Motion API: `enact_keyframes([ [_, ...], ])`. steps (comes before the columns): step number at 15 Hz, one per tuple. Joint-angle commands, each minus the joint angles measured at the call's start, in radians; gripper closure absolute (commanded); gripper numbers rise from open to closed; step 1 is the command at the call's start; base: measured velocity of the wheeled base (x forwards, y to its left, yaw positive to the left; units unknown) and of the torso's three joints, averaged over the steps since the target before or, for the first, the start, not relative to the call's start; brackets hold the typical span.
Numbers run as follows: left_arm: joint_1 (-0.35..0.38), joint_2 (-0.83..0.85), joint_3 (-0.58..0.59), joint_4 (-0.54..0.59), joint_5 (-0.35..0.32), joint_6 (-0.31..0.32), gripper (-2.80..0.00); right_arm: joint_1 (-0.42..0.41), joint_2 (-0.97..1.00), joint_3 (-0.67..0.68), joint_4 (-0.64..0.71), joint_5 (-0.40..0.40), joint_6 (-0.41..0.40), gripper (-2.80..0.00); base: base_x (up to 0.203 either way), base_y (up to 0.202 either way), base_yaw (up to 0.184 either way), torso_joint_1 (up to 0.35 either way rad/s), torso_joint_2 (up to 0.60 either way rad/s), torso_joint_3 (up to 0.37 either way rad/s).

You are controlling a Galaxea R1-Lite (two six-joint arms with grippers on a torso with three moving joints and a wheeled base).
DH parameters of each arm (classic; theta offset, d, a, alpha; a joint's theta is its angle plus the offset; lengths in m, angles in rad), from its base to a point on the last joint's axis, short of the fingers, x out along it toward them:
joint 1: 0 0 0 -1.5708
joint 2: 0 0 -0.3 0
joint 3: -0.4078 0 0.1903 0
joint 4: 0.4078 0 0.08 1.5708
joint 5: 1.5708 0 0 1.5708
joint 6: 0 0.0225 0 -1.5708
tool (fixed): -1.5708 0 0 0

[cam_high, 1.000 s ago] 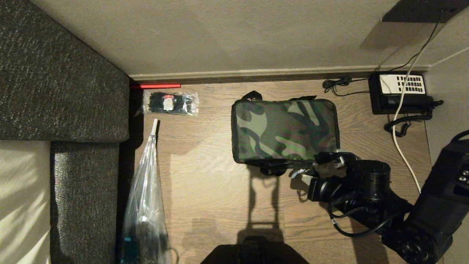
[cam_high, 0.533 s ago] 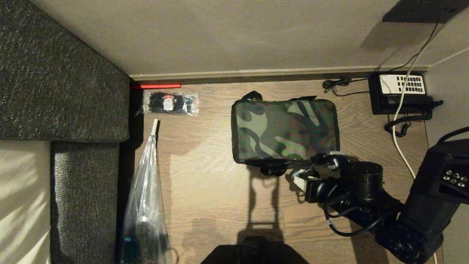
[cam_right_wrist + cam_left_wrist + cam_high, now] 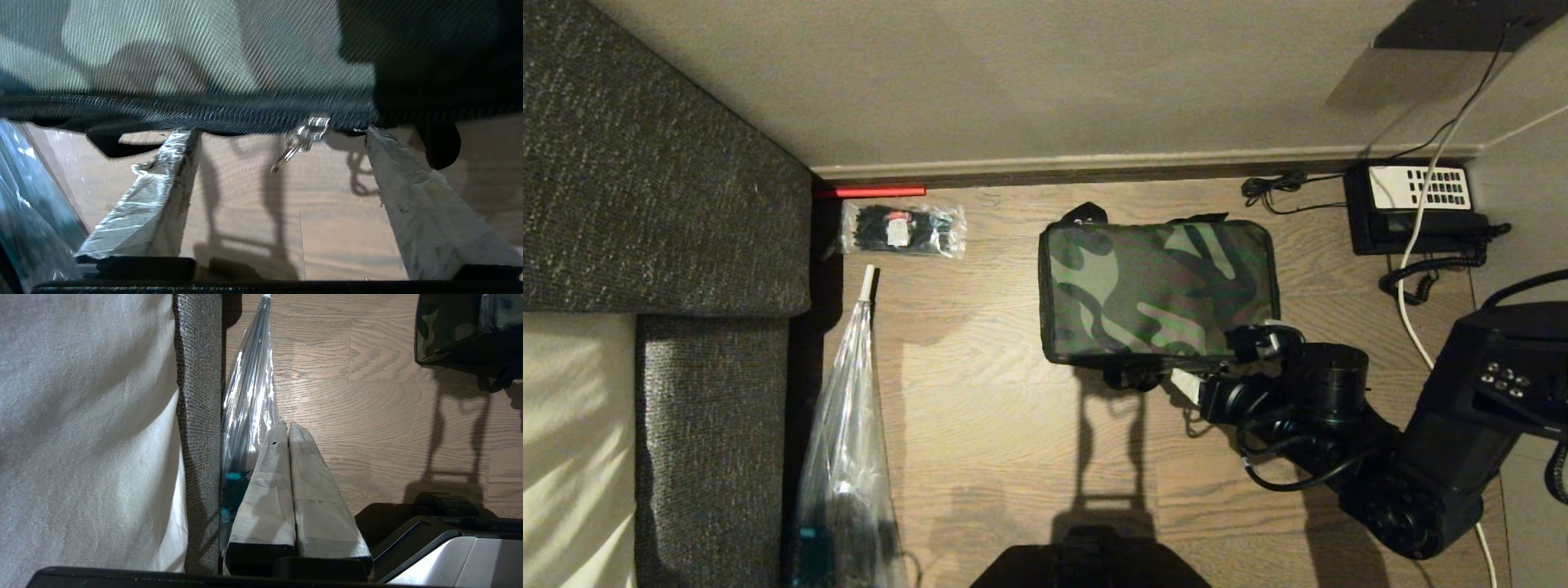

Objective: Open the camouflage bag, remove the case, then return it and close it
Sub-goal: Open the top of the storage box

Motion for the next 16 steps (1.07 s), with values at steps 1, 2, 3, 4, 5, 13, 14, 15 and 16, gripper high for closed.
enact_keyframes([
  [1, -0.001, -0.002, 0.000, 0.000, 0.001, 0.000, 0.00, -0.005, 0.018, -0.007, -0.016, -0.001, 0.002, -2.80, 0.000, 0.000, 0.000, 0.000, 0.00, 0.000],
  [2, -0.001, -0.002, 0.000, 0.000, 0.001, 0.000, 0.00, -0.005, 0.017, -0.008, -0.016, -0.001, 0.003, -2.80, 0.000, 0.000, 0.000, 0.000, 0.00, 0.000],
  [3, 0.000, -0.002, 0.000, 0.000, 0.001, 0.000, 0.00, -0.006, 0.012, -0.007, -0.012, 0.000, 0.002, -2.80, 0.000, 0.000, 0.000, 0.000, 0.00, 0.000],
  [4, 0.000, -0.002, 0.000, 0.000, 0.001, 0.000, 0.00, -0.008, 0.009, -0.006, -0.012, 0.000, 0.003, -2.80, 0.000, 0.000, 0.000, 0.000, 0.00, 0.000],
  [5, -0.001, -0.002, 0.000, 0.000, 0.001, 0.000, 0.00, -0.007, 0.007, 0.000, -0.011, 0.000, 0.003, -2.80, 0.000, 0.000, 0.000, 0.000, 0.00, 0.000],
  [13, 0.000, -0.002, 0.000, 0.000, 0.001, 0.000, 0.00, -0.007, 0.003, 0.004, -0.014, 0.002, 0.055, 0.00, 0.000, 0.000, 0.000, 0.000, 0.00, 0.000],
  [14, -0.001, -0.002, 0.000, 0.000, 0.001, 0.000, 0.00, -0.007, 0.003, 0.004, -0.015, 0.003, 0.058, 0.00, 0.000, 0.000, 0.000, 0.000, 0.00, 0.000],
  [15, -0.001, -0.002, 0.000, 0.000, 0.001, 0.000, 0.00, -0.007, 0.004, 0.006, -0.015, 0.005, 0.057, 0.00, 0.000, 0.000, 0.000, 0.000, 0.00, 0.000],
  [16, -0.001, -0.002, 0.000, 0.000, 0.001, 0.000, 0.00, -0.007, 0.003, 0.010, -0.010, 0.006, 0.055, 0.00, 0.000, 0.000, 0.000, 0.000, 0.00, 0.000],
])
